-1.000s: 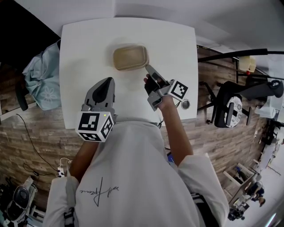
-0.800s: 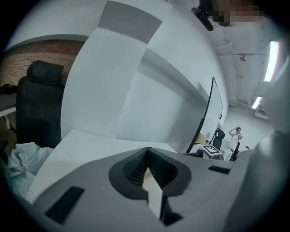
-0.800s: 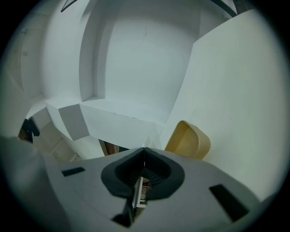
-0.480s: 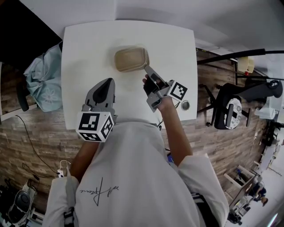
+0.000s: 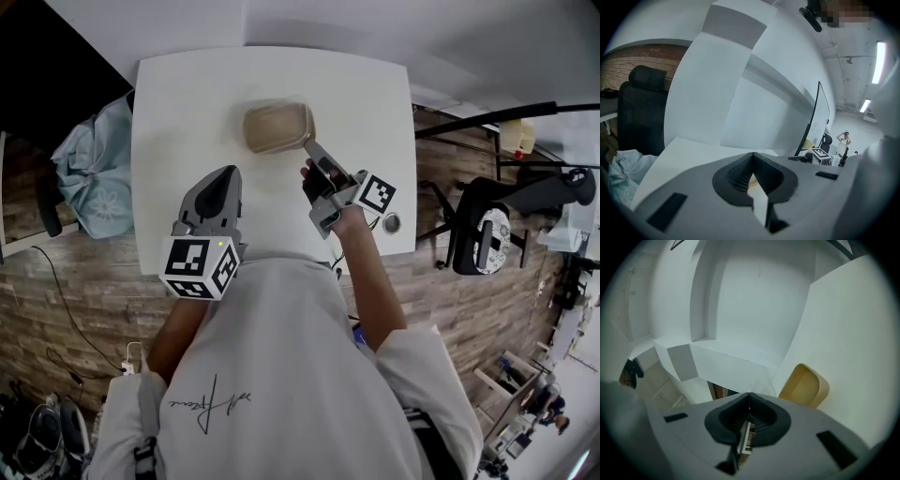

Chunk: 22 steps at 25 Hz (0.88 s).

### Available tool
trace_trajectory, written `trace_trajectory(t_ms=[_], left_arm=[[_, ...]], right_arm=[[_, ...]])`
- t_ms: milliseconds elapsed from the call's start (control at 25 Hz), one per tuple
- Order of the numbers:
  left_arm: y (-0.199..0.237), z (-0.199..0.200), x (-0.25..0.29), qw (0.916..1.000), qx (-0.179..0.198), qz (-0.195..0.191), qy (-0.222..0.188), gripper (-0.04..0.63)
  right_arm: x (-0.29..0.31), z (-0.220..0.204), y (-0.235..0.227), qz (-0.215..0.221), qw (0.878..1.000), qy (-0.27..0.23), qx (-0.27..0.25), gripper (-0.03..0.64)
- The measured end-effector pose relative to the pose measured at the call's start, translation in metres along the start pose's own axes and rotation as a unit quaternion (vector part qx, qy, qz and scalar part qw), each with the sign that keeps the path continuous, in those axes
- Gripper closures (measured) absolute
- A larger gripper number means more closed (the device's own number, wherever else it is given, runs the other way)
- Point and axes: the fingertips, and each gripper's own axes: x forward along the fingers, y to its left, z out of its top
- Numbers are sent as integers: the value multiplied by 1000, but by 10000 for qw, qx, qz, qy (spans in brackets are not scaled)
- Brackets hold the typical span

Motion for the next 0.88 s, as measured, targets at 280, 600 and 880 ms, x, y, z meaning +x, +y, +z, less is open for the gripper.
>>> trace_trajectory(t_ms=[280,600,880], left_arm=[[0,2,-4,10000,45,-28,-37,588],[5,4,-9,10000,10,18,-80,588],[6,7,-20,9999,-61,1,-147,588]], right_arm=[[3,-1,14,135,9999,-28,-59,604],[-2,-1,25,209,9997,-53,-75,604],[-7,-2,35,267,9995,-80,-140,604]])
